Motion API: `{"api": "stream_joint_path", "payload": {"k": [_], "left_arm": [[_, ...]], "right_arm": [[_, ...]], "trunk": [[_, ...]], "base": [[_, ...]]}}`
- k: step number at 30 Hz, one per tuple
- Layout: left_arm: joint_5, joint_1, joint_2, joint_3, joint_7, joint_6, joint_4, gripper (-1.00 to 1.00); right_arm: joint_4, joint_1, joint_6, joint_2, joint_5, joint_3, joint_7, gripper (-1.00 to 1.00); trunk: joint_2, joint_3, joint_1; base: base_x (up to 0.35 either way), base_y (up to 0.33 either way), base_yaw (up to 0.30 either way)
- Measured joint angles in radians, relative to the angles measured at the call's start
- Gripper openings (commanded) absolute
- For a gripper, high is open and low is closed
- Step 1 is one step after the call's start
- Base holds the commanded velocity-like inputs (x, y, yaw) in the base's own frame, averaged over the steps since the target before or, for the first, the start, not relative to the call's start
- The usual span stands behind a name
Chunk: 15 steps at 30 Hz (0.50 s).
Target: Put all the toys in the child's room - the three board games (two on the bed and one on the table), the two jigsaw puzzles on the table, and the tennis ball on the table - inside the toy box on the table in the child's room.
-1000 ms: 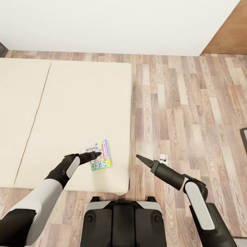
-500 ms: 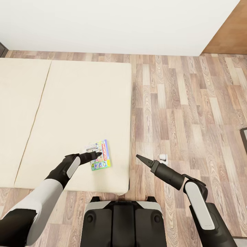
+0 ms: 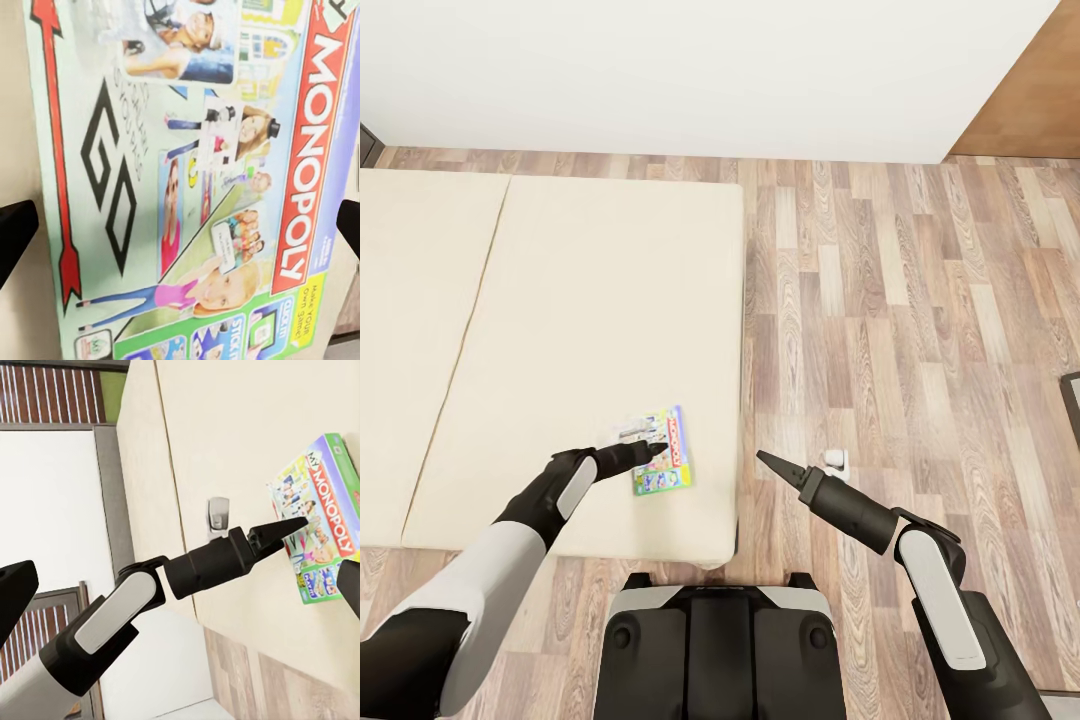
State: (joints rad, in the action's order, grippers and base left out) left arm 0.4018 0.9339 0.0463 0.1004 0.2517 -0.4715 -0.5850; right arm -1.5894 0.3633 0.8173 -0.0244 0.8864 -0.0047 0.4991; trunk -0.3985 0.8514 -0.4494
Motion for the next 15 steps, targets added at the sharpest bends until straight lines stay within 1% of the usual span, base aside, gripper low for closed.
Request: {"api": "stream_joint_path", "payload": {"k": [15], "left_arm": [[-0.001,0.000,-0.011,0.000,0.004,0.002,0.000,1.00]], "right_arm": [[-0.001,0.000,0.000,0.000,0.000,0.000,0.001,1.00]], "trunk": [[0.000,0.000,0.000]], "base": [[0.000,0.000,0.000]]}}
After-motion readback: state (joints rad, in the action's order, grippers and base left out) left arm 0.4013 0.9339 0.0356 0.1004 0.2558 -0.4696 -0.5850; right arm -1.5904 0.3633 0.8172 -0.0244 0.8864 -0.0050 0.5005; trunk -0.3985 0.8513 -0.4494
